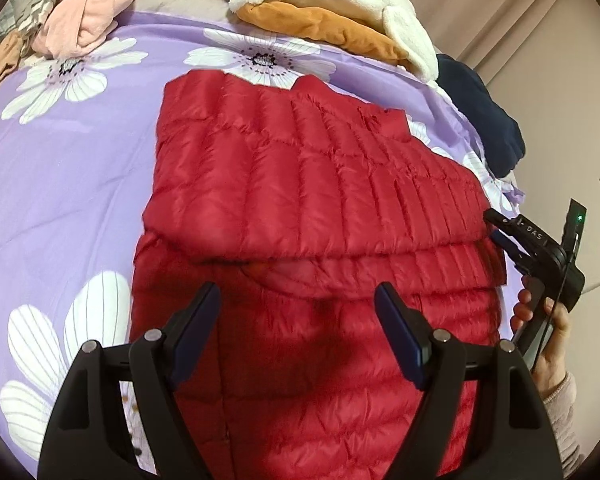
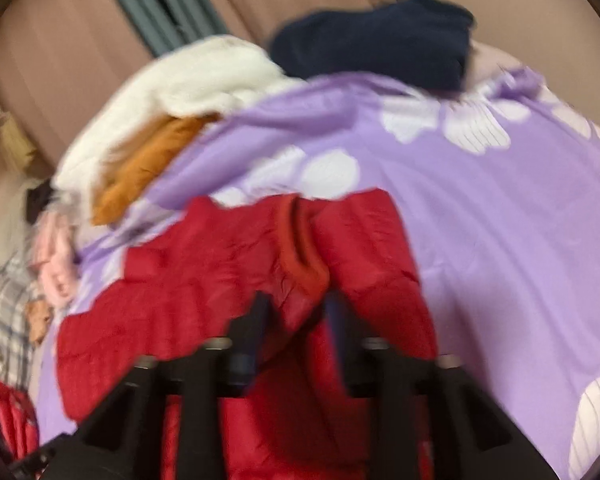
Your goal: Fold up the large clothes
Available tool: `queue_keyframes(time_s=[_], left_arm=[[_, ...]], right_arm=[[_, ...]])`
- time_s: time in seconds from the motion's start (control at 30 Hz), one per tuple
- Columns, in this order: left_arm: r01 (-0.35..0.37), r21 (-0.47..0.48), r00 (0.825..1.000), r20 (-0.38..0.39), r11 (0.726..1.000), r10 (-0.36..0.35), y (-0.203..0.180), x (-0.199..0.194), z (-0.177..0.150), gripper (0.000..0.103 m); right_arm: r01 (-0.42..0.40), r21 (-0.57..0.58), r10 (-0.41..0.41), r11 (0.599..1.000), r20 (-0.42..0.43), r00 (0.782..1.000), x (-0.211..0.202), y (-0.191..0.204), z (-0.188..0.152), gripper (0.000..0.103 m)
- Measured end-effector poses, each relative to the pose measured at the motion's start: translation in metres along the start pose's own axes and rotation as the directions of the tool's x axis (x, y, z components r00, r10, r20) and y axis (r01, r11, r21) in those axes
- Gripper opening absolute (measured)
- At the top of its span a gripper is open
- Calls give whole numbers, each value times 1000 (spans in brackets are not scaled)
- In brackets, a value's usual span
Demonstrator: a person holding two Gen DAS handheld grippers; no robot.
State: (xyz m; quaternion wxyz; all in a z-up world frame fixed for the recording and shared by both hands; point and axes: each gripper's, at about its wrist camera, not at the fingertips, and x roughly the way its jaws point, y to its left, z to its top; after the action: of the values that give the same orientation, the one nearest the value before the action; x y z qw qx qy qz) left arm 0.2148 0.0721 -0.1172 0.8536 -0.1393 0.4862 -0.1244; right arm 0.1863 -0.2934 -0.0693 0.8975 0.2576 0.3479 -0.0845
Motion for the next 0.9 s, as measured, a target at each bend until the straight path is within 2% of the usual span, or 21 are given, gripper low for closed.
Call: queue_keyframes(time_s=[0.07, 0.13, 0.2, 0.3, 0.4, 0.57, 0.67, 0.83, 0.9], left_arm=[[-9, 19, 1000, 12, 1000, 9, -5, 2, 8, 79], [-17, 46, 999, 30, 999, 16, -12, 5, 17, 79], [-39, 75, 998, 50, 996, 36, -18, 11, 25, 79], [-81, 113, 995, 69, 990, 74, -24, 25, 31, 78], [-133, 146, 991, 52, 980, 126, -27, 45, 34, 73], [-152, 171, 988, -4, 974, 155, -21, 71, 32, 74], [-131, 151, 990, -28, 980, 137, -13, 76, 35, 76], [-142, 139, 989, -23, 980, 147, -16, 69, 32, 76], [-154, 142, 987, -13, 978, 157, -20, 59, 26, 76]], right_arm=[[2, 29, -3, 1000, 37, 999, -8, -3, 3, 55], [33, 22, -36, 999, 122, 992, -25, -2, 4, 55], [-10, -45, 17, 999, 169, 985, -39, 6, 0, 55], [-70, -198, 98, 978, 134, 986, -37, 26, -13, 55], [-61, -278, 87, 959, 82, 993, -22, 39, -25, 54], [-24, -286, 7, 958, -62, 998, 18, 35, -40, 53], [-20, -287, -2, 958, -75, 997, 22, 34, -41, 53], [-22, -272, -3, 962, -91, 996, 17, 35, -39, 53], [-52, -254, 31, 966, -85, 996, 4, 35, -40, 53]])
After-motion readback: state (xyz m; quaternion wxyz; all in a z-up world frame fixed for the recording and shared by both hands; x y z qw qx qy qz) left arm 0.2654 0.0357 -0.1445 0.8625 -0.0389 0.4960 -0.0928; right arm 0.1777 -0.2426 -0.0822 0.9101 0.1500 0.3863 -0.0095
